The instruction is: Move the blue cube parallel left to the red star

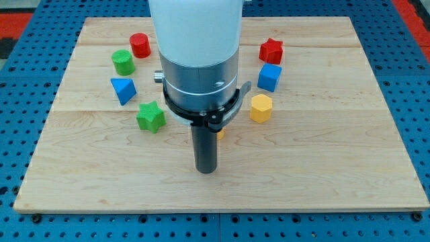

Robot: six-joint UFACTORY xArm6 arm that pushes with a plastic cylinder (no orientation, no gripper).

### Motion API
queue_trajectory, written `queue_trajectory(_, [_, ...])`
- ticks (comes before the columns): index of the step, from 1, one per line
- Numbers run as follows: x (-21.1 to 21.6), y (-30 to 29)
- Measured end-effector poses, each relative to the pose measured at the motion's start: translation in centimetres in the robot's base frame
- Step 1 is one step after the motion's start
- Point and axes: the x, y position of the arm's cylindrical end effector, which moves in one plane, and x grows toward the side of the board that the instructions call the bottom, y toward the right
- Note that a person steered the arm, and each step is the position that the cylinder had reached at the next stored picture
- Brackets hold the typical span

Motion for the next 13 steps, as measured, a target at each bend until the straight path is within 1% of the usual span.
queue_trajectory(1, [-0.1,-0.5])
queue_trajectory(2, [0.7,3.7])
queue_trajectory(3, [-2.5,12.9])
queue_trajectory(4, [-8.9,14.8])
queue_trajectory(5, [-14.7,11.5])
queue_trajectory(6, [-16.7,7.6])
queue_trajectory(7, [-15.9,12.6])
queue_trajectory(8, [-18.3,13.3])
queue_trajectory(9, [-22.3,17.7])
queue_trajectory(10, [-23.6,15.9])
queue_trajectory(11, [-20.1,6.9])
queue_trajectory(12, [-19.6,4.5])
queue_trajectory(13, [-17.5,8.3])
